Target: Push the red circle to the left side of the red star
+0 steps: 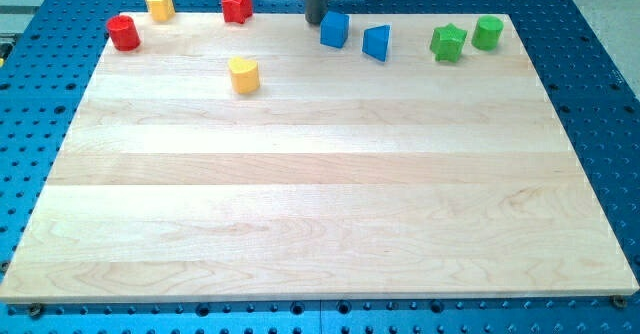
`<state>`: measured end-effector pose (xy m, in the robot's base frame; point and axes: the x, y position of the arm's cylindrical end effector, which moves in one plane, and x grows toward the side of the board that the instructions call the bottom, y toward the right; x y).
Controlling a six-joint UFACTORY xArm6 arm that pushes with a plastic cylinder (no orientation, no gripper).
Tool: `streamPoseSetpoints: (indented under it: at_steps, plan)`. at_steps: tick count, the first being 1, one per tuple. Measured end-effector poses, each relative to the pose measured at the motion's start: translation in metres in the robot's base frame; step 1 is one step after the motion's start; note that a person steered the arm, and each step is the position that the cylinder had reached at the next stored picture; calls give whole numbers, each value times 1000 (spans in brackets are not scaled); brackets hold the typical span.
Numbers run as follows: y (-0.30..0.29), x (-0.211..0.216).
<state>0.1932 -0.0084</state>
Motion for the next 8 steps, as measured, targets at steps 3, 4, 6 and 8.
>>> streamPoseSetpoints:
  at_steps: [3,4,6,8]
  plan:
    - [-243,97]
    - [-284,124]
    - [-262,65]
    - [-227,29]
